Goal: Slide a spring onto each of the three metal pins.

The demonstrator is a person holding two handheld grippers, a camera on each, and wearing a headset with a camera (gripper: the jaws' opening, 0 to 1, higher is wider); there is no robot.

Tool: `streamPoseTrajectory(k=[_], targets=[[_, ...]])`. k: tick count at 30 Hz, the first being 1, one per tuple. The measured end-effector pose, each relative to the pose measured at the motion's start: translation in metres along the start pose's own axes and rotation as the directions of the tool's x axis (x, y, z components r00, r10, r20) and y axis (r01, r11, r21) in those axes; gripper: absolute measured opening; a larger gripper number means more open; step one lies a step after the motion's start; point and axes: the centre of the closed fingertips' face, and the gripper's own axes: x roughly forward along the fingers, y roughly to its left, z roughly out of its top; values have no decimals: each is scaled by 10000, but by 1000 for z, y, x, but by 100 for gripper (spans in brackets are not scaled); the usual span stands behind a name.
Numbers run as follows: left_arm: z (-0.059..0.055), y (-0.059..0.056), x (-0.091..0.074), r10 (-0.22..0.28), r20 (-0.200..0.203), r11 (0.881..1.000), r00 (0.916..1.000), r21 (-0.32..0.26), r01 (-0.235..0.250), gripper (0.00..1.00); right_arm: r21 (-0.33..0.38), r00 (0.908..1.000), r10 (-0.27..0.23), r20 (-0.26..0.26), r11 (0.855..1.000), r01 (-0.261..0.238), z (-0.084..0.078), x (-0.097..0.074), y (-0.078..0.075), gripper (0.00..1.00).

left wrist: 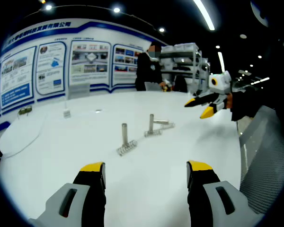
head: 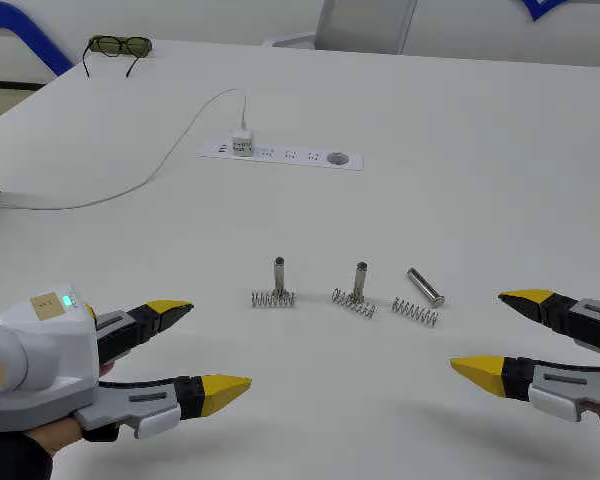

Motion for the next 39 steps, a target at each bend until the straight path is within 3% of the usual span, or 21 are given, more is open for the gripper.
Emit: streamPoseTrajectory(k=[11,22,39], targets=[[0,1,0,35,6,10000,10000,-25,-35,71,8,10000,-17,23,10000,17,5,0,-1,61],[-1,0,1,-2,-6,10000,10000,-63,2,71,-61,9997,-165,-152,9998,164,14,5,-14,58],[-3,1,1,-31,-13,9999,10000,-100,31,71,-206,9955,-255,-908,9995,238,26,38,-36,48]])
